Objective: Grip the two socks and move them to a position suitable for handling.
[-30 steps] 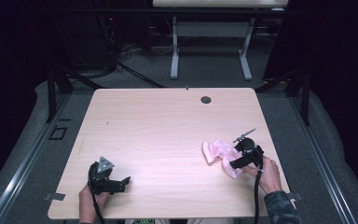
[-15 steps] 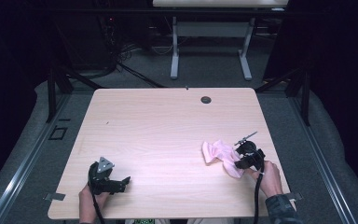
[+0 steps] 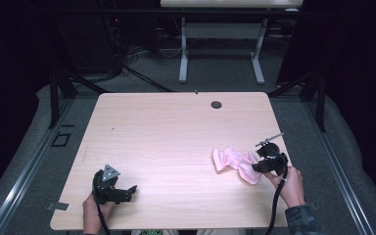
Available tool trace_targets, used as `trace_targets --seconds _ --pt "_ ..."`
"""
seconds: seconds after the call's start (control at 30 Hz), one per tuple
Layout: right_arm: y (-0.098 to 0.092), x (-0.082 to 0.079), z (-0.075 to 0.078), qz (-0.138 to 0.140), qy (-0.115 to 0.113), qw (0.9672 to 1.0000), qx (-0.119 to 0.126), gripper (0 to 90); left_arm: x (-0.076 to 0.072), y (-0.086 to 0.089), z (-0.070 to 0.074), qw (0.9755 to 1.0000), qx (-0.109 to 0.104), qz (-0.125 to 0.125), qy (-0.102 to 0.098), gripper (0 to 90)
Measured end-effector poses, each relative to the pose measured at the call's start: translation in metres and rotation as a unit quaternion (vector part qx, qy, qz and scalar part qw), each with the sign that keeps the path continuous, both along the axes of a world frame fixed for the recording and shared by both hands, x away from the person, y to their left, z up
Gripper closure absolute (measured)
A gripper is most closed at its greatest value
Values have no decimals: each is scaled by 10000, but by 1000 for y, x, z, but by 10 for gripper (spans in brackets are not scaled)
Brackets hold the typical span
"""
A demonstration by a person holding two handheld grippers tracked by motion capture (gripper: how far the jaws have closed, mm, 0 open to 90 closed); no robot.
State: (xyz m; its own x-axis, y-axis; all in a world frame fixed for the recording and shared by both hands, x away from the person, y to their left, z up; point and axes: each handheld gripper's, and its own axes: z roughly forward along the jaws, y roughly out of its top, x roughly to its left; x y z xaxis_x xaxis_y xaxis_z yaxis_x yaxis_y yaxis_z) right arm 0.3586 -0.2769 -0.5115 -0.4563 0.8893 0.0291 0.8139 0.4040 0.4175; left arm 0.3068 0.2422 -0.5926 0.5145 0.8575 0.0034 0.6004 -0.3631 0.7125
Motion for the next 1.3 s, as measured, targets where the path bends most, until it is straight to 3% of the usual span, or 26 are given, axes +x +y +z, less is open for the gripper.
trace_targets --seconds 0.17,0.27,0.33,0.43,0.57,0.67,0.7,0.77,0.8,0.9,1.0,1.1,1.23,1.3 --pt "13 -13 21 231 -132 9992 292 727 0 0 0 10000 1 0 -1 3" --pt "21 -17 28 377 -167 9987 312 726 0 0 0 10000 0 -1 0 4" --pt "36 -25 37 656 -176 9971 347 726 0 0 0 10000 -1 0 -1 3" --pt "48 -31 41 807 -272 9954 428 726 0 0 0 10000 -1 0 -1 3" --pt "74 -43 48 1227 -307 9905 544 726 0 0 0 10000 -2 0 0 3" --pt "83 -45 49 1322 -273 9890 600 727 0 0 0 10000 -1 1 -1 3" --pt "91 -46 46 1449 -200 9866 721 727 0 0 0 10000 -1 1 -2 4" --pt "96 -47 45 1503 -150 9855 771 727 0 0 0 10000 1 -1 0 4" --pt "105 -49 41 1647 -53 9826 859 727 0 0 0 10000 0 4 -4 3" --pt "118 -52 34 1848 63 9783 940 727 0 0 0 10000 2 3 -3 3" --pt "126 -53 29 1954 164 9758 973 727 0 0 0 10000 -2 0 2 3" --pt "143 -55 10 2092 378 9726 942 726 0 0 0 10000 1 3 -2 3" --pt "156 -57 -11 2167 554 9715 781 725 0 0 0 10000 3 1 -3 3" --pt "163 -57 -23 2227 621 9712 579 719 0 0 0 10000 3 2 -4 3"
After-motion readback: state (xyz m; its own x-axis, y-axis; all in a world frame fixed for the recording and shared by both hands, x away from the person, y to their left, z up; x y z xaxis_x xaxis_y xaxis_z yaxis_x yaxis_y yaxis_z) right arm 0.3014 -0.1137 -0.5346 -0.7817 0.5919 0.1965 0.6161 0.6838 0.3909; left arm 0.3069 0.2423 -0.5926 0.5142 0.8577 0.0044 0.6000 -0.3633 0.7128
